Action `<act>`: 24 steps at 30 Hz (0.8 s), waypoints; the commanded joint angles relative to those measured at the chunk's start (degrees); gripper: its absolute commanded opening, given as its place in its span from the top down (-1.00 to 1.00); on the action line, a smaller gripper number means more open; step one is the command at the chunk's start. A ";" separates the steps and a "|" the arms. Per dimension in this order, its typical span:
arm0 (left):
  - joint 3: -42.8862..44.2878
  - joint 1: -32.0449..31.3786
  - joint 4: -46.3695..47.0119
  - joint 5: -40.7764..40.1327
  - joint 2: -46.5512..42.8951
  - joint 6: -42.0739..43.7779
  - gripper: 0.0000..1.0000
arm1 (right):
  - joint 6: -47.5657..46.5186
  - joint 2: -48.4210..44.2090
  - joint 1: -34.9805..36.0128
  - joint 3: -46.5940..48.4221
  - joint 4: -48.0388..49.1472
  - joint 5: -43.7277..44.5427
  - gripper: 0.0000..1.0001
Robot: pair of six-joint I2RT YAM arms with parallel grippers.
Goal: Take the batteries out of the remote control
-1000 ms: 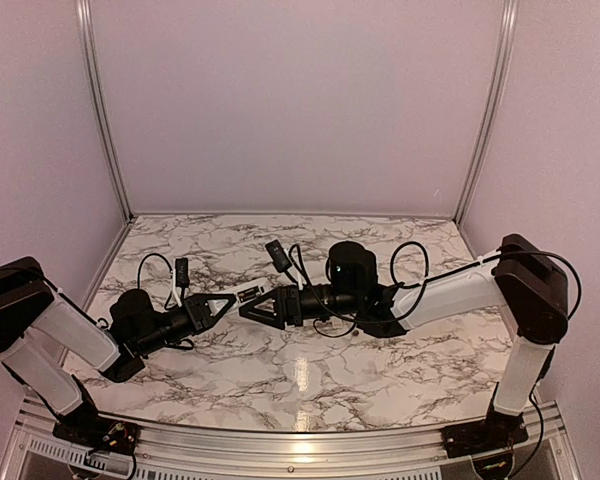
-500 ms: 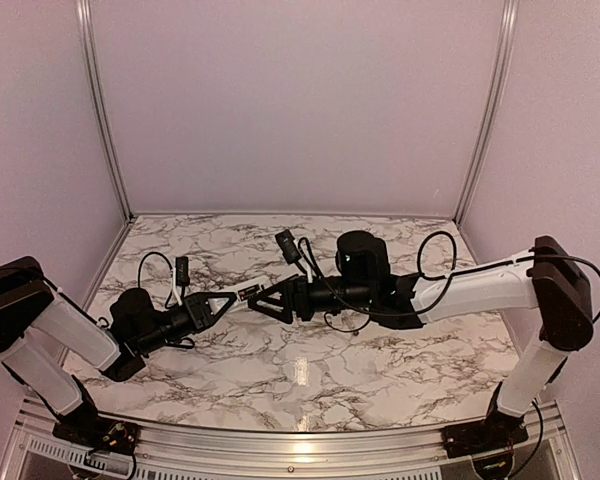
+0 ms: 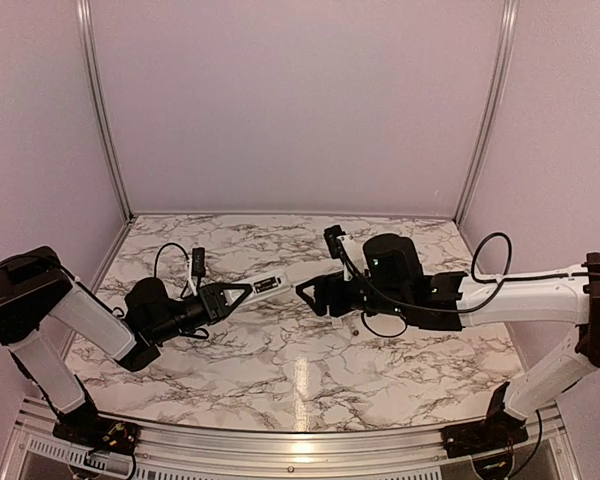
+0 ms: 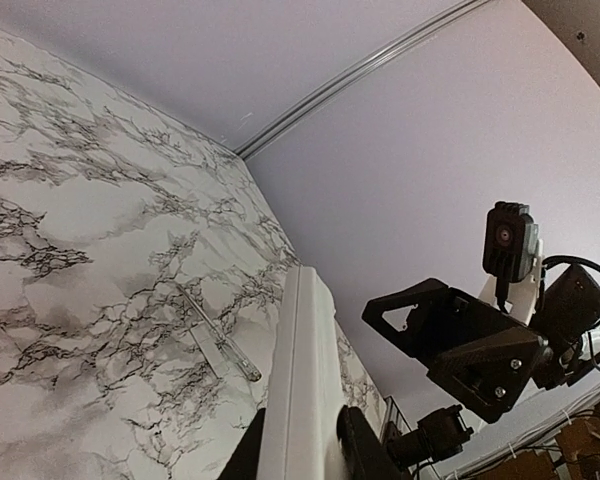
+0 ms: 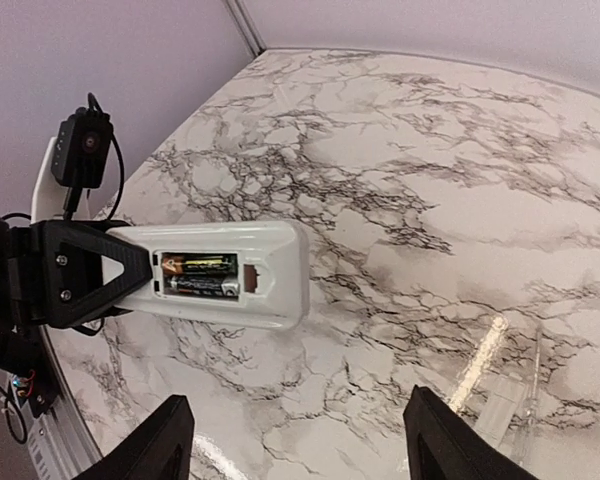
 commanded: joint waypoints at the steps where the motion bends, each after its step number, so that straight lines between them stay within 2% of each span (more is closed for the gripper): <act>1: 3.51 -0.84 5.07 4.09 4.05 -2.18 1.00 | 0.33 -2.18 0.05 -0.49 -9.64 14.78 -0.43; 10: 10.31 -1.59 -0.29 8.28 11.50 -4.57 1.00 | 0.69 -4.81 -0.19 -1.92 -12.26 19.81 -0.48; 24: 17.78 -4.69 -21.88 1.32 12.07 1.08 1.00 | 0.24 -3.96 -3.54 -2.59 -18.75 15.80 -0.50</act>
